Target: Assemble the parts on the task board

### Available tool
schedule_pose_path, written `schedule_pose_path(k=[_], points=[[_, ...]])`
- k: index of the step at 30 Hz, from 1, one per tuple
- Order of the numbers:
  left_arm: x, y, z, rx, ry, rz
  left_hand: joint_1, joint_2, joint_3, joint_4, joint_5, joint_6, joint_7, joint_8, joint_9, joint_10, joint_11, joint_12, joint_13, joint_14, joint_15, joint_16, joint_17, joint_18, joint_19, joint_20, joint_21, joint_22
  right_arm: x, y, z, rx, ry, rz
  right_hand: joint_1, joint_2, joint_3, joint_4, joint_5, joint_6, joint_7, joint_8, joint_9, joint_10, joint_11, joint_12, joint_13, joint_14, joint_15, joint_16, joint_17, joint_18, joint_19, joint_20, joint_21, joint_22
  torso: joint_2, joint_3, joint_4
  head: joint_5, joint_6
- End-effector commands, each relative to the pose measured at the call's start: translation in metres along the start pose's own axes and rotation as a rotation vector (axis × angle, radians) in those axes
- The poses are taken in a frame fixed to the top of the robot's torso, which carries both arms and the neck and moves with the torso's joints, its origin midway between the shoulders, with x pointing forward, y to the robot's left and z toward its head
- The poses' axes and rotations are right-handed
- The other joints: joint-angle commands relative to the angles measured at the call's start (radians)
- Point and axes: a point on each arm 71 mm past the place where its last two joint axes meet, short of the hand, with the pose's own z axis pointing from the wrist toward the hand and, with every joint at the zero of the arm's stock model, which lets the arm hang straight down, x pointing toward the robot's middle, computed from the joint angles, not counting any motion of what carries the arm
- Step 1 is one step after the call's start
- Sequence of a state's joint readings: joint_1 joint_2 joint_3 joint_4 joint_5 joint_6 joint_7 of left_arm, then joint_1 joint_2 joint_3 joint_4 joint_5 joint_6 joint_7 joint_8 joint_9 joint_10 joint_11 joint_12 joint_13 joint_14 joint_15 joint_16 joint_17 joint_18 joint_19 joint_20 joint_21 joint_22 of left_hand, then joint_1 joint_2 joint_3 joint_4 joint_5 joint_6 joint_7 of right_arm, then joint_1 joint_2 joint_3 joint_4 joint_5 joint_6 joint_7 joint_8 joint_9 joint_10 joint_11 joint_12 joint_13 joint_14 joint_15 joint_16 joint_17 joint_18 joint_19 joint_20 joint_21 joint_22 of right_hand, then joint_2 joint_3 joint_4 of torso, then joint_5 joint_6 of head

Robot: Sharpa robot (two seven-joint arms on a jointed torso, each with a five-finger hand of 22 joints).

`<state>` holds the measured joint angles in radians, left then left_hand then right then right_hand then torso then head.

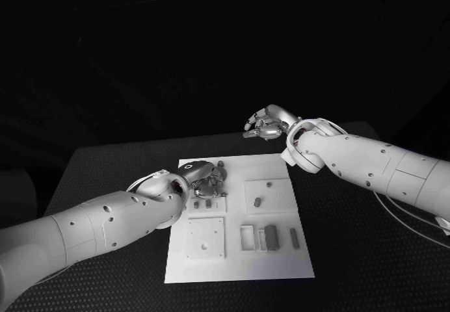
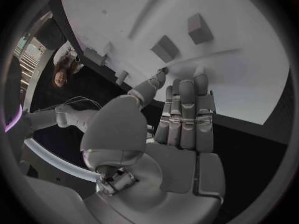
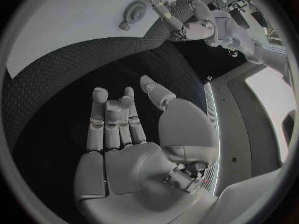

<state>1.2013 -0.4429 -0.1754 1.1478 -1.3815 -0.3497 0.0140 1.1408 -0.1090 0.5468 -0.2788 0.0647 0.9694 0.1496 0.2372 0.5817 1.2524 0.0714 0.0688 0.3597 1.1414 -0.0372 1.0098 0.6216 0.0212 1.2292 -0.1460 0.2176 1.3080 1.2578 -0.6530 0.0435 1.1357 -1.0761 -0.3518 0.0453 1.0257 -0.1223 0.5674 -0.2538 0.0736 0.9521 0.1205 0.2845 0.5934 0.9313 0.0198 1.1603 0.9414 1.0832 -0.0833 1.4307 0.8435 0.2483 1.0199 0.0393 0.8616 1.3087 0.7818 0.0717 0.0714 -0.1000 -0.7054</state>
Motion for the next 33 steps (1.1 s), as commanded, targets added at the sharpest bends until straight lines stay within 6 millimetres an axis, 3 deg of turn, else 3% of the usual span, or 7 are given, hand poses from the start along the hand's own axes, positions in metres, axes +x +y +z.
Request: schedule_pose_path(k=[1, 11, 33], points=[[0.004, -0.006, 0.001, 0.030, 0.050, -0.034, 0.001, 0.013, -0.001, 0.007, 0.002, -0.004, -0.002, -0.001, 0.000, -0.006, 0.000, -0.001, 0.000, -0.007, -0.002, 0.006, 0.002, 0.032, 0.001, 0.008, -0.005, 0.013, 0.001, 0.001, 0.000, -0.011, 0.012, 0.001, 0.002, 0.010, 0.001, -0.006, 0.006, -0.002, 0.008, -0.002, 0.000, -0.007, 0.000, 0.005, -0.002, -0.005, -0.001, -0.002, -0.001, 0.014, -0.006, 0.001, -0.005, 0.015, 0.000, 0.0007, -0.0006, 0.000, 0.000], [0.005, -0.009, 0.004, 0.028, 0.058, -0.041, -0.011, 0.035, -0.007, 0.013, -0.013, 0.008, -0.008, 0.007, 0.003, -0.006, 0.000, 0.000, 0.002, -0.011, -0.002, 0.006, 0.005, 0.033, 0.000, 0.009, -0.010, 0.017, 0.001, 0.001, 0.000, -0.011, 0.012, 0.001, 0.002, 0.011, 0.001, -0.006, 0.006, -0.002, 0.008, -0.002, 0.000, -0.007, 0.000, 0.005, -0.002, -0.005, -0.001, -0.002, -0.001, 0.014, -0.006, 0.001, -0.005, 0.015, 0.000, 0.0012, -0.0010, 0.000, -0.001], [0.012, -0.009, 0.013, -0.005, 0.114, 0.042, 0.042, 0.042, 0.020, -0.007, -0.013, 0.015, -0.012, 0.010, 0.002, -0.026, 0.006, -0.001, -0.002, -0.020, 0.003, 0.008, 0.012, 0.035, -0.001, 0.013, -0.016, 0.021, 0.002, 0.002, 0.000, -0.013, 0.013, 0.002, 0.002, 0.011, 0.001, -0.006, 0.006, -0.002, 0.008, -0.002, 0.000, -0.007, 0.000, 0.005, -0.002, -0.005, -0.001, -0.002, -0.002, 0.014, -0.006, 0.001, -0.005, 0.015, 0.000, 0.0013, -0.0014, -0.005, -0.001]])
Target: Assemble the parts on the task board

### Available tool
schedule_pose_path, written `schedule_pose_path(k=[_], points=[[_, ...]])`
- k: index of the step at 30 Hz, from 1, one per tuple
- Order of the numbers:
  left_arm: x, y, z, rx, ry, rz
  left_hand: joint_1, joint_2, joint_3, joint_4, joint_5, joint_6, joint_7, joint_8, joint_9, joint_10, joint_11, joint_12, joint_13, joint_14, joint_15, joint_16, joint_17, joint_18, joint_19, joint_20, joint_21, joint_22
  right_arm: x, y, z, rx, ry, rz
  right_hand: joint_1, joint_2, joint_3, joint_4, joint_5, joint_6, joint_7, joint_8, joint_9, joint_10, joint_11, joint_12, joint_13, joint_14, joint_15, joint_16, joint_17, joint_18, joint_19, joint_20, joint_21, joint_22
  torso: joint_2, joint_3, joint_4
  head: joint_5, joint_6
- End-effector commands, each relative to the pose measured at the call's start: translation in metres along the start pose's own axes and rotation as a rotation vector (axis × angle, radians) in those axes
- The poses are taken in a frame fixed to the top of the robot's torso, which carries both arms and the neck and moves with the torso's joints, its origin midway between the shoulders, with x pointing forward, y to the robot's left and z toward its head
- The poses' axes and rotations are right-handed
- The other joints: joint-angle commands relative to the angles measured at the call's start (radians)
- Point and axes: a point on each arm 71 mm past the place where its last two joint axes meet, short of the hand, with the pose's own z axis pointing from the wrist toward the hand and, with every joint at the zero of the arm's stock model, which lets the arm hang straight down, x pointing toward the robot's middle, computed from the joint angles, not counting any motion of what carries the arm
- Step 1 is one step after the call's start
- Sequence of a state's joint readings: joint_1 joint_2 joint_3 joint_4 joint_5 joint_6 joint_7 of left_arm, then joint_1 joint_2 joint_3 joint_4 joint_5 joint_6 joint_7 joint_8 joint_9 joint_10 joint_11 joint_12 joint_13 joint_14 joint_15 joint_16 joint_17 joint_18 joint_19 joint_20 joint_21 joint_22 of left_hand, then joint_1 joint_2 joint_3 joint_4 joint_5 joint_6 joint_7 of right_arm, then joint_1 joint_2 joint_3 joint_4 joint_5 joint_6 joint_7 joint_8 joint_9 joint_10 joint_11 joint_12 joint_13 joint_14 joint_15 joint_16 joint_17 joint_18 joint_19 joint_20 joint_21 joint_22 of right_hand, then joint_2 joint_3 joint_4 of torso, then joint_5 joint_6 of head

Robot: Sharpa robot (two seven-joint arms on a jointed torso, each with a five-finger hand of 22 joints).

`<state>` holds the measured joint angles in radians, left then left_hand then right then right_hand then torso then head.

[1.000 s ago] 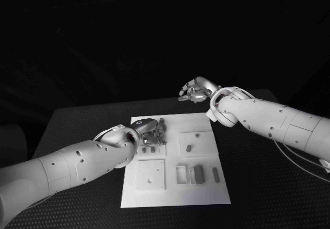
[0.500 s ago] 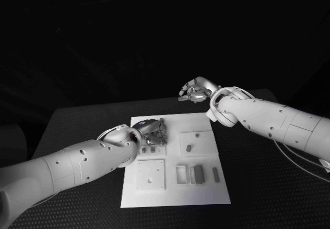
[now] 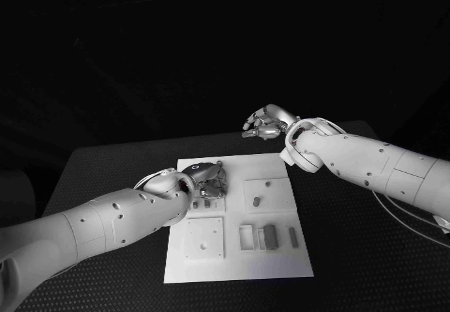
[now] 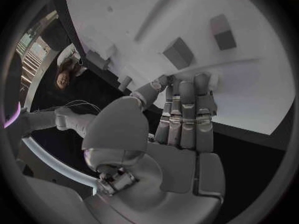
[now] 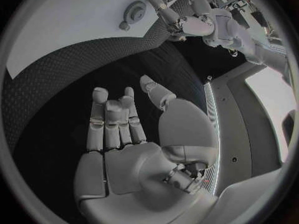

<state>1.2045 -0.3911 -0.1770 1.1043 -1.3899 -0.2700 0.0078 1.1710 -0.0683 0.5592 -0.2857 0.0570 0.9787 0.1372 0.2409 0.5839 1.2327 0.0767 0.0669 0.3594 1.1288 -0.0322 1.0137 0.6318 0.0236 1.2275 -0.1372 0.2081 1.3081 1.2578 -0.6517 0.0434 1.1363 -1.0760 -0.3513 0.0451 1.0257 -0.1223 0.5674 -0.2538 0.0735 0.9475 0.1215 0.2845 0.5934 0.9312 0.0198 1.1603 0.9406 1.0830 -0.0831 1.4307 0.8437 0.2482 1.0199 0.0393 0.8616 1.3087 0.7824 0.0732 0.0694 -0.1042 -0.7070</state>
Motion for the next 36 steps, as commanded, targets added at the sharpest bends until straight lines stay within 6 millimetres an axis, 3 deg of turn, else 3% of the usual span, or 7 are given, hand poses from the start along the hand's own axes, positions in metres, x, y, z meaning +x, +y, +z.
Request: schedule_pose_path(k=[1, 16, 30, 36], points=[[0.0052, 0.0011, 0.0002, -0.013, 0.034, 0.027, 0.012, 0.002, 0.008, 0.000, -0.005, 0.005, 0.001, 0.006, 0.000, -0.007, 0.001, 0.000, -0.002, -0.007, -0.001, 0.005, 0.002, 0.033, 0.001, 0.004, -0.006, 0.021, 0.0014, 0.0017, 0.0001, -0.012, 0.012, 0.001, 0.002, 0.011, 0.001, -0.006, 0.006, 0.003, 0.007, -0.002, 0.000, -0.007, 0.000, 0.005, -0.002, -0.004, -0.002, -0.002, -0.002, 0.014, -0.006, 0.001, -0.005, 0.015, 0.000, -0.0004, 0.0006, -0.001, 0.000], [0.0014, 0.0016, 0.0032, -0.039, -0.020, 0.031, 0.003, -0.012, 0.006, 0.003, -0.006, -0.015, 0.011, -0.004, -0.005, -0.026, 0.006, -0.002, -0.003, -0.004, 0.003, 0.010, 0.006, 0.036, 0.007, 0.007, -0.003, 0.022, 0.0017, 0.0018, 0.0004, -0.012, 0.013, 0.002, 0.001, 0.012, 0.001, -0.005, 0.006, 0.003, 0.007, -0.002, 0.001, -0.007, 0.000, 0.005, -0.002, -0.004, -0.002, -0.002, -0.002, 0.014, -0.006, 0.001, -0.005, 0.015, 0.000, -0.0011, 0.0010, -0.003, 0.000], [0.0015, -0.0039, 0.0062, -0.030, -0.031, 0.142, 0.001, -0.073, -0.014, 0.002, -0.006, -0.070, 0.035, -0.028, -0.012, -0.043, 0.011, 0.000, -0.003, -0.002, 0.007, 0.014, 0.011, 0.044, 0.011, 0.013, 0.000, 0.022, 0.0012, 0.0011, 0.0000, -0.010, 0.012, 0.001, 0.001, 0.011, 0.001, -0.005, 0.006, 0.003, 0.007, -0.002, 0.001, -0.007, 0.000, 0.006, -0.002, -0.004, -0.002, -0.001, -0.002, 0.014, -0.006, 0.001, -0.005, 0.015, -0.001, -0.0007, 0.0011, -0.005, 0.000], [0.0030, -0.0050, 0.0068, -0.027, -0.021, 0.179, 0.008, -0.076, -0.014, 0.002, -0.006, -0.060, 0.031, -0.019, -0.008, -0.031, 0.007, 0.007, 0.001, 0.001, 0.004, 0.017, 0.013, 0.046, 0.015, 0.012, 0.001, 0.022, 0.0012, 0.0011, 0.0001, -0.011, 0.012, 0.001, 0.001, 0.011, 0.001, -0.005, 0.006, 0.003, 0.007, -0.002, 0.001, -0.007, 0.000, 0.006, -0.002, -0.004, -0.002, -0.001, -0.002, 0.014, -0.006, 0.001, -0.005, 0.015, 0.000, -0.0008, 0.0002, -0.007, 0.000]])
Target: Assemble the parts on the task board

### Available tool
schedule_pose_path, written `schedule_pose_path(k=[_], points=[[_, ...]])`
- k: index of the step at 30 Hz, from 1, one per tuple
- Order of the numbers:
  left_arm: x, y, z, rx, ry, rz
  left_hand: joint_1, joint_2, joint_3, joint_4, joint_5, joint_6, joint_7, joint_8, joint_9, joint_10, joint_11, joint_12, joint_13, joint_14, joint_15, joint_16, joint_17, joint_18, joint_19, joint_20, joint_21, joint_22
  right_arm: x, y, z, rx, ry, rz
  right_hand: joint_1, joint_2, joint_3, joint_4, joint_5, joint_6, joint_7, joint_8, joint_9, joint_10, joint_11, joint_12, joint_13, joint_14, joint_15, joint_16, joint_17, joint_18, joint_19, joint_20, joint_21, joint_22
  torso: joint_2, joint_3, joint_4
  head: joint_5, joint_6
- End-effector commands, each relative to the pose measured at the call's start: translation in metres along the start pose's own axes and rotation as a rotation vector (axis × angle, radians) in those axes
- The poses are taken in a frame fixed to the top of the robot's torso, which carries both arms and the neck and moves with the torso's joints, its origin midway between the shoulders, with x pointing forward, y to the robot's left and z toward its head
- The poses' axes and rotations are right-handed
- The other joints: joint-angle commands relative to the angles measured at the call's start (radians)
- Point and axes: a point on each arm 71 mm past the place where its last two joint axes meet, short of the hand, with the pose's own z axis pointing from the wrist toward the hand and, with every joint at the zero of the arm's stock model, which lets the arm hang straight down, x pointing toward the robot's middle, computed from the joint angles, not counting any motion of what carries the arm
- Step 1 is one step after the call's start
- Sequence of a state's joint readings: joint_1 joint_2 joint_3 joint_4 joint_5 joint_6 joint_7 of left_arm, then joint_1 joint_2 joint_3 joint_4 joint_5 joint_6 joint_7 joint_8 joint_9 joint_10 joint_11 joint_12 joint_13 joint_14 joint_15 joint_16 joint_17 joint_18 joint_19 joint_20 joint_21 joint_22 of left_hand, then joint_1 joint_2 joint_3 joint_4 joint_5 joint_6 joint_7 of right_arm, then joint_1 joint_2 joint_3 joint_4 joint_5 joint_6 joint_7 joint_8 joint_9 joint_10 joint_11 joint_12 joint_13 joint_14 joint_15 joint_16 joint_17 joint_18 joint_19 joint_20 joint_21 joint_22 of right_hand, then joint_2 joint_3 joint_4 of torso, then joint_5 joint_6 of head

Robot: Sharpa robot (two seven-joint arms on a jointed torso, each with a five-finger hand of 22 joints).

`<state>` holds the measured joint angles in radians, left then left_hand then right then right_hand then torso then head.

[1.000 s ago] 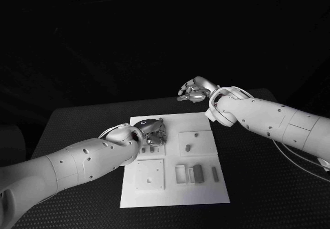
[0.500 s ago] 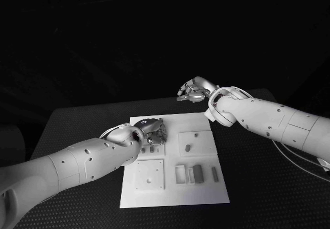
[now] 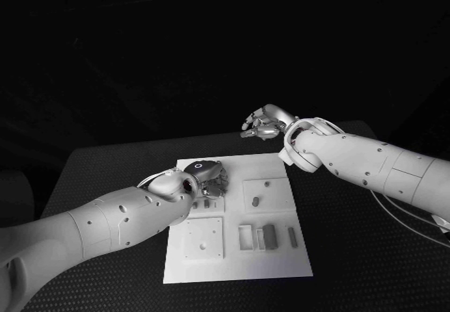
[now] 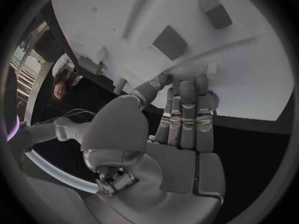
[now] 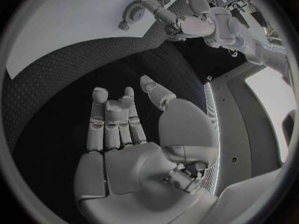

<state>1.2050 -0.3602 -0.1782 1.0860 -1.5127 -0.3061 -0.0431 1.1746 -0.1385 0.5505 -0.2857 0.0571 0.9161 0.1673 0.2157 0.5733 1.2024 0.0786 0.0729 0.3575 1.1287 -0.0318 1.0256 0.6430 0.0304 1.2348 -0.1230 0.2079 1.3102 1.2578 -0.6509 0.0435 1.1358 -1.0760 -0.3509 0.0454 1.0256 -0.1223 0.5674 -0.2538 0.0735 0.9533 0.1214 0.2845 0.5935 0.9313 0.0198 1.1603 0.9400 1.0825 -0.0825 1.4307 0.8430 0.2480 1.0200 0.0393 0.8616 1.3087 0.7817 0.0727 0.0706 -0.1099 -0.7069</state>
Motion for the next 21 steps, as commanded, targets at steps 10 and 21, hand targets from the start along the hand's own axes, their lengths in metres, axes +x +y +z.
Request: schedule_pose_path(k=[10, 21], points=[[0.0053, 0.0047, -0.0024, -0.026, 0.021, 0.095, 0.007, -0.003, -0.007, 0.004, -0.006, 0.044, -0.022, 0.035, 0.016, 0.021, -0.004, 0.008, 0.018, 0.005, -0.004, 0.007, 0.005, 0.036, 0.011, -0.008, 0.003, 0.020, 0.0006, 0.0003, -0.0004, -0.009, 0.012, 0.000, 0.000, 0.011, 0.001, -0.005, 0.006, -0.002, 0.007, -0.002, 0.001, -0.007, 0.000, 0.006, -0.002, -0.004, -0.002, -0.001, -0.001, 0.014, -0.006, 0.001, -0.005, 0.015, 0.000, -0.0011, 0.0007, -0.005, 0.000], [0.0054, 0.0084, -0.0045, -0.038, 0.022, 0.110, -0.022, -0.005, -0.026, 0.012, -0.004, 0.083, -0.040, 0.055, 0.022, 0.058, -0.021, 0.035, 0.072, 0.009, -0.021, 0.016, 0.013, 0.029, 0.019, -0.019, 0.008, 0.021, 0.0004, 0.0000, -0.0006, -0.009, 0.014, 0.000, -0.001, 0.011, 0.001, -0.005, 0.006, -0.002, 0.007, -0.002, 0.001, -0.007, 0.000, 0.006, -0.002, -0.004, -0.002, -0.001, -0.002, 0.014, -0.006, 0.002, -0.005, 0.015, 0.000, -0.0017, 0.0014, -0.004, -0.002]])
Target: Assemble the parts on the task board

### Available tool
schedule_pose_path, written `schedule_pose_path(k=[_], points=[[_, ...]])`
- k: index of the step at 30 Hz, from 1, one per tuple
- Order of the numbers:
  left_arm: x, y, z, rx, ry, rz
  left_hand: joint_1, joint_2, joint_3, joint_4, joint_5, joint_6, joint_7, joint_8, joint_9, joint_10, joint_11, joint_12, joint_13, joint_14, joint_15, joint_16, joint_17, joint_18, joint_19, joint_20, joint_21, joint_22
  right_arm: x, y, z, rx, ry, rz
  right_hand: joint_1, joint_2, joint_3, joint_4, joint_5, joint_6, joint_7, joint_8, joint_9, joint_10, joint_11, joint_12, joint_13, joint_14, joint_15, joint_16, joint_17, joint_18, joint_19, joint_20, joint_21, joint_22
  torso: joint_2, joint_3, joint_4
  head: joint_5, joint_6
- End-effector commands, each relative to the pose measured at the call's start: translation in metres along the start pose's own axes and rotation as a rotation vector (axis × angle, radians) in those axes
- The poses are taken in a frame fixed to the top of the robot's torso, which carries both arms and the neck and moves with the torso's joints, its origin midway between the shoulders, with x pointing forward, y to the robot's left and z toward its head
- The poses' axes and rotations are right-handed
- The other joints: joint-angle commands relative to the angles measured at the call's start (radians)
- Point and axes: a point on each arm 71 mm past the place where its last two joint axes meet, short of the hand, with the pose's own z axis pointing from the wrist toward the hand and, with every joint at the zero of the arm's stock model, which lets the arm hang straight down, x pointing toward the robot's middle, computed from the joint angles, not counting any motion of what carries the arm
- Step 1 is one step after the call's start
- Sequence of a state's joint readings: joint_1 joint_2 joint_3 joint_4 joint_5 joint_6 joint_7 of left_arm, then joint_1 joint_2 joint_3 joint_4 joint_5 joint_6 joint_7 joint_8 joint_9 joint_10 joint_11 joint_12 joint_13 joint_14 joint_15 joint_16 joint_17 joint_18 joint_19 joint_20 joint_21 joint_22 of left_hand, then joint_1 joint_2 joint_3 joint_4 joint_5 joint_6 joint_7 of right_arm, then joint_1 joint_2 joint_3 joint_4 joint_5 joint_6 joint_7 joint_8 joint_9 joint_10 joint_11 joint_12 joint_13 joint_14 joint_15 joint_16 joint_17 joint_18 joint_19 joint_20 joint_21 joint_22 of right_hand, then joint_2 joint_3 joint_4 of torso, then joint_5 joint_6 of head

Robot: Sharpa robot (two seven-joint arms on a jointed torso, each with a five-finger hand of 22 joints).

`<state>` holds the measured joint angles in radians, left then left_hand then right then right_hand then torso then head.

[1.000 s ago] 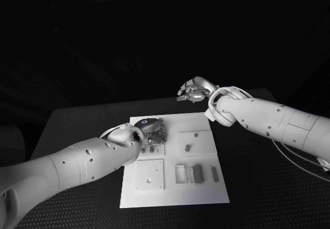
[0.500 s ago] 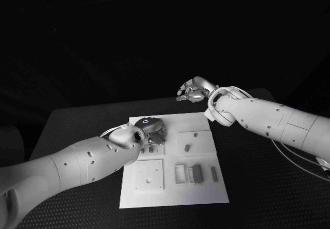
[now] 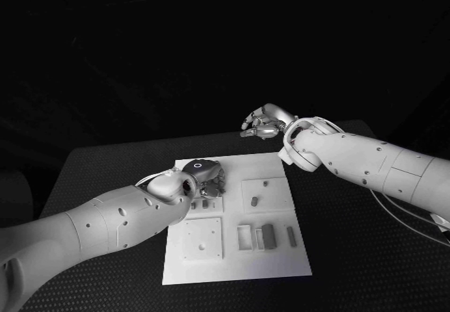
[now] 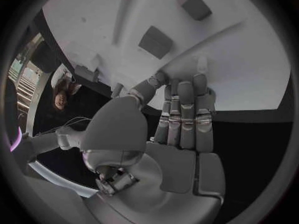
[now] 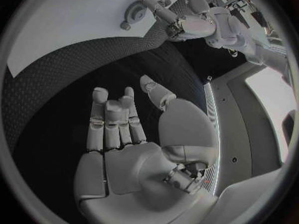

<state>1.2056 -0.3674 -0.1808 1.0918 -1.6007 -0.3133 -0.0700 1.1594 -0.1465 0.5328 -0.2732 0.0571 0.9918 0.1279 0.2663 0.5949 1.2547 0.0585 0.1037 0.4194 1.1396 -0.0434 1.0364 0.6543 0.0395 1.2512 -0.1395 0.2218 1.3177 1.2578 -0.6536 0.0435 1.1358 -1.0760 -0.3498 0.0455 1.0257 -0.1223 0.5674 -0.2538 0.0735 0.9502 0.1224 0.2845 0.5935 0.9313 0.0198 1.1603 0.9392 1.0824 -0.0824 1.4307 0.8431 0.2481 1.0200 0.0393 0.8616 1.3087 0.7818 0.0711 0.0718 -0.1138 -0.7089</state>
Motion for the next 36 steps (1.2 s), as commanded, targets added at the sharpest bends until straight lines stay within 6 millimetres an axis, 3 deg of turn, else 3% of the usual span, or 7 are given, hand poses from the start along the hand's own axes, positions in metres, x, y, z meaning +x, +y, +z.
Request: schedule_pose_path(k=[1, 6, 10, 13, 17, 29, 36], points=[[0.006, 0.006, -0.003, -0.037, 0.033, 0.026, -0.007, 0.003, -0.009, 0.000, -0.004, 0.007, -0.001, 0.004, 0.001, 0.006, -0.002, 0.006, 0.014, -0.001, -0.010, 0.006, 0.003, 0.020, 0.004, -0.004, -0.005, 0.014, 0.001, 0.001, 0.000, -0.012, 0.014, 0.001, -0.001, 0.011, 0.000, -0.005, 0.006, 0.001, 0.006, -0.002, 0.001, -0.007, 0.000, 0.006, -0.001, -0.004, -0.002, -0.001, -0.002, 0.014, -0.006, 0.002, -0.005, 0.015, 0.000, 0.0000, 0.0001, 0.001, 0.000], [0.008, 0.007, -0.003, -0.039, 0.044, 0.030, -0.015, -0.001, -0.019, 0.004, -0.004, 0.006, 0.000, -0.001, -0.003, 0.002, -0.009, 0.023, 0.074, -0.005, -0.016, 0.040, 0.021, 0.014, 0.009, -0.014, 0.011, 0.015, 0.001, 0.001, 0.000, -0.012, 0.015, 0.002, -0.001, 0.011, 0.000, -0.004, 0.006, 0.001, 0.006, -0.002, 0.001, -0.007, 0.000, 0.006, -0.001, -0.004, -0.002, -0.001, -0.002, 0.014, -0.006, 0.002, -0.005, 0.015, 0.001, -0.0001, 0.0000, 0.002, 0.000], [0.012, 0.006, -0.003, -0.031, 0.061, 0.038, -0.012, 0.003, -0.020, 0.004, -0.005, 0.004, 0.002, -0.008, -0.008, -0.009, -0.019, 0.057, 0.176, -0.014, -0.022, 0.054, 0.026, 0.006, 0.004, -0.023, 0.025, 0.015, 0.002, 0.002, 0.000, -0.013, 0.015, 0.002, -0.002, 0.011, 0.000, -0.004, 0.006, 0.001, 0.006, -0.002, 0.001, -0.007, 0.000, 0.006, -0.001, -0.004, -0.002, -0.001, -0.002, 0.014, -0.006, 0.002, -0.005, 0.015, 0.001, 0.0006, -0.0008, 0.003, -0.001], [0.016, 0.005, -0.004, -0.026, 0.070, 0.042, -0.008, 0.008, -0.018, 0.004, -0.007, 0.004, 0.004, -0.012, -0.011, -0.070, -0.019, 0.171, 0.278, -0.019, -0.030, 0.068, 0.028, 0.000, 0.000, -0.027, 0.037, 0.015, 0.002, 0.002, 0.000, -0.013, 0.015, 0.002, -0.002, 0.011, 0.000, -0.004, 0.006, 0.001, 0.006, -0.002, 0.001, -0.007, 0.000, 0.006, -0.001, -0.004, -0.002, -0.002, -0.002, 0.014, -0.006, 0.002, -0.005, 0.015, 0.001, 0.0008, -0.0013, 0.003, -0.001], [0.017, 0.004, -0.005, -0.015, 0.062, 0.036, -0.006, 0.006, -0.010, 0.002, -0.003, -0.001, 0.005, -0.017, -0.014, -0.119, -0.022, 0.253, 0.333, -0.024, -0.030, 0.076, 0.027, -0.002, -0.005, -0.030, 0.047, 0.015, 0.002, 0.002, 0.000, -0.013, 0.015, 0.002, -0.002, 0.011, 0.000, -0.004, 0.006, 0.001, 0.006, -0.002, 0.001, -0.007, 0.000, 0.006, -0.001, -0.004, -0.002, -0.002, -0.002, 0.014, -0.006, 0.002, -0.005, 0.015, 0.001, 0.0013, -0.0020, 0.001, -0.002], [0.014, 0.000, -0.006, 0.012, 0.017, 0.005, -0.011, -0.014, -0.007, -0.001, -0.003, -0.095, 0.005, -0.065, -0.037, -0.173, -0.023, 0.329, 0.348, -0.019, -0.030, 0.087, 0.022, 0.002, -0.005, -0.032, 0.066, 0.014, 0.002, 0.002, 0.000, -0.012, 0.015, 0.002, -0.003, 0.012, 0.000, -0.003, 0.006, 0.001, 0.006, -0.002, 0.001, -0.007, 0.000, 0.006, -0.002, -0.004, -0.002, -0.002, -0.002, 0.014, -0.006, 0.002, -0.005, 0.015, 0.000, 0.0008, -0.0013, -0.001, 0.000], [0.016, -0.002, -0.005, 0.036, 0.049, 0.001, 0.007, -0.001, 0.012, -0.007, -0.002, -0.076, 0.008, -0.048, -0.033, -0.215, -0.009, 0.313, 0.311, -0.029, -0.017, 0.086, 0.019, 0.007, -0.017, -0.022, 0.067, 0.015, 0.002, 0.002, 0.000, -0.013, 0.015, 0.002, -0.003, 0.012, 0.000, -0.003, 0.006, 0.001, 0.006, -0.002, 0.001, -0.007, 0.000, 0.006, -0.002, -0.004, -0.002, -0.002, -0.002, 0.014, -0.006, 0.002, -0.005, 0.015, 0.000, 0.0012, -0.0007, -0.002, 0.002]])
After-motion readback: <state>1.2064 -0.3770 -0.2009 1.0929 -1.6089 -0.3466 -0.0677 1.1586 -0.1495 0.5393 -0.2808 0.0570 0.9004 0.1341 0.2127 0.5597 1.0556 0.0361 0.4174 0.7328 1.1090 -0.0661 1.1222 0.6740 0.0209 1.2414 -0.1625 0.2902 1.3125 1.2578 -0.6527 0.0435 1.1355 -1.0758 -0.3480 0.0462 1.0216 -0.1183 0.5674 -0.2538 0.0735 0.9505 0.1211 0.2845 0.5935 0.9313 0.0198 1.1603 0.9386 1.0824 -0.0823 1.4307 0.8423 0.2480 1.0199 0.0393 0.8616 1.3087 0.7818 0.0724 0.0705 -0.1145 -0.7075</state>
